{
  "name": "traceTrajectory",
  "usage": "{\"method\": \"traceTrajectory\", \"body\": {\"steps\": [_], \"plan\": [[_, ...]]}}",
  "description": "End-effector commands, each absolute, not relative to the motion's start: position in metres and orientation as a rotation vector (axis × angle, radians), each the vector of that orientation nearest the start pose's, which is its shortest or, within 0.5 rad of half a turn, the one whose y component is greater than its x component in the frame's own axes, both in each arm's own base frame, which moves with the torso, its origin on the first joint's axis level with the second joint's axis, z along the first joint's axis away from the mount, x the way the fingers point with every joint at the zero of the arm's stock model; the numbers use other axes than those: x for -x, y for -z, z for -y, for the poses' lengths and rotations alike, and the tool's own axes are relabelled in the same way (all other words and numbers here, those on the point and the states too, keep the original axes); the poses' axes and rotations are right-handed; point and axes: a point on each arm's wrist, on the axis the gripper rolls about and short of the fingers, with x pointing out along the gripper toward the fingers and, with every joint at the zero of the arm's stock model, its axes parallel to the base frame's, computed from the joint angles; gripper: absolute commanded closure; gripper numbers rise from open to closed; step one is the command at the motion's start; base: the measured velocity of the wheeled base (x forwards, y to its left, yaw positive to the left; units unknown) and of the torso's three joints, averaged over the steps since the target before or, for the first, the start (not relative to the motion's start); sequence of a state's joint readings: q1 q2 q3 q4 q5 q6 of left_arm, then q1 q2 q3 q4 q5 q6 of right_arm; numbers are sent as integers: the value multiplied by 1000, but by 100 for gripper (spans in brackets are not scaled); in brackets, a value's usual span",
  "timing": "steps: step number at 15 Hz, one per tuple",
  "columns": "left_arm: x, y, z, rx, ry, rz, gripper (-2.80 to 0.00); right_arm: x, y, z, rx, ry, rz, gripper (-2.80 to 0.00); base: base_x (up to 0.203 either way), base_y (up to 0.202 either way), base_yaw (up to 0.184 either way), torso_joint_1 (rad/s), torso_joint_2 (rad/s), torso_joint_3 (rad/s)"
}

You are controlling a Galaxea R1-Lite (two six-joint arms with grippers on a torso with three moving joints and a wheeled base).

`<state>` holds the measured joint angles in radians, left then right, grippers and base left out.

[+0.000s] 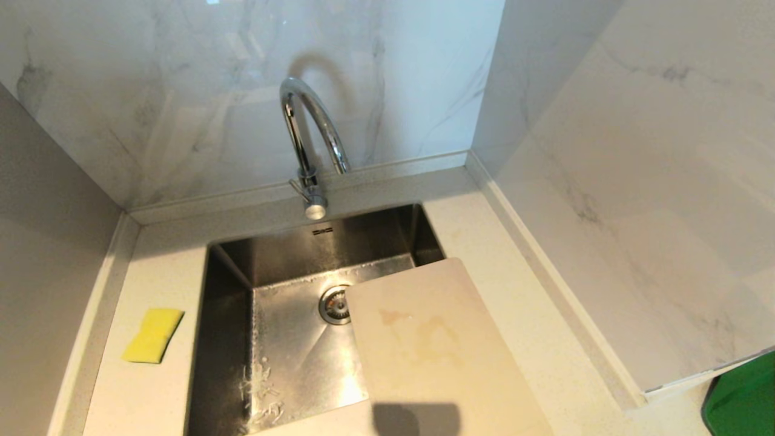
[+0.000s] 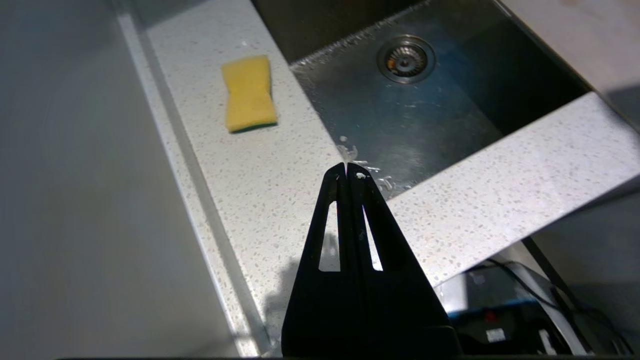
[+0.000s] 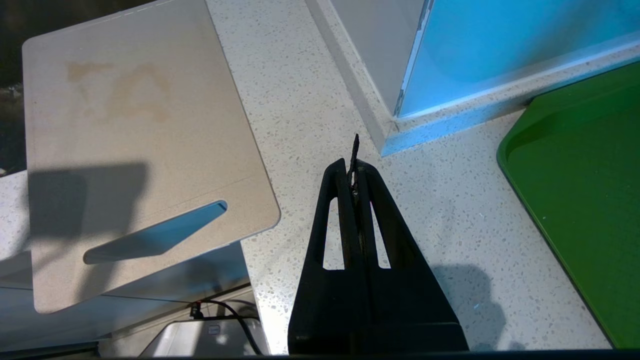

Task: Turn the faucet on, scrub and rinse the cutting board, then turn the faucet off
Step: Turn on the tap

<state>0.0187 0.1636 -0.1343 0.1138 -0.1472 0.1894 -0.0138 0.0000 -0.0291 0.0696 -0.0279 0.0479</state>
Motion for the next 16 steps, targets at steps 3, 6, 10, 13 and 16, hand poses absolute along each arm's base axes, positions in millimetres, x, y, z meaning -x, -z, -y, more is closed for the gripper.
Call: {"method": "traceTrajectory", "body": {"steps": [3,6,10,13,16], "plan": [[-31,-147,4,-189,219,-365,0,25,-76,0,-48,43,-40,0,0,0,0,0,0,0],[-84,-183,3,-206,259,-461,0,25,-76,0,-47,44,-40,0,0,0,0,0,0,0],[-172,-217,7,-210,309,-530,0,25,-76,0,-47,44,-40,0,0,0,0,0,0,0],[-224,-237,30,-201,329,-546,0,25,-76,0,-47,44,-40,0,0,0,0,0,0,0],[-272,-249,60,-100,312,-566,0,25,-76,0,-48,44,-40,0,0,0,0,0,0,0]]}}
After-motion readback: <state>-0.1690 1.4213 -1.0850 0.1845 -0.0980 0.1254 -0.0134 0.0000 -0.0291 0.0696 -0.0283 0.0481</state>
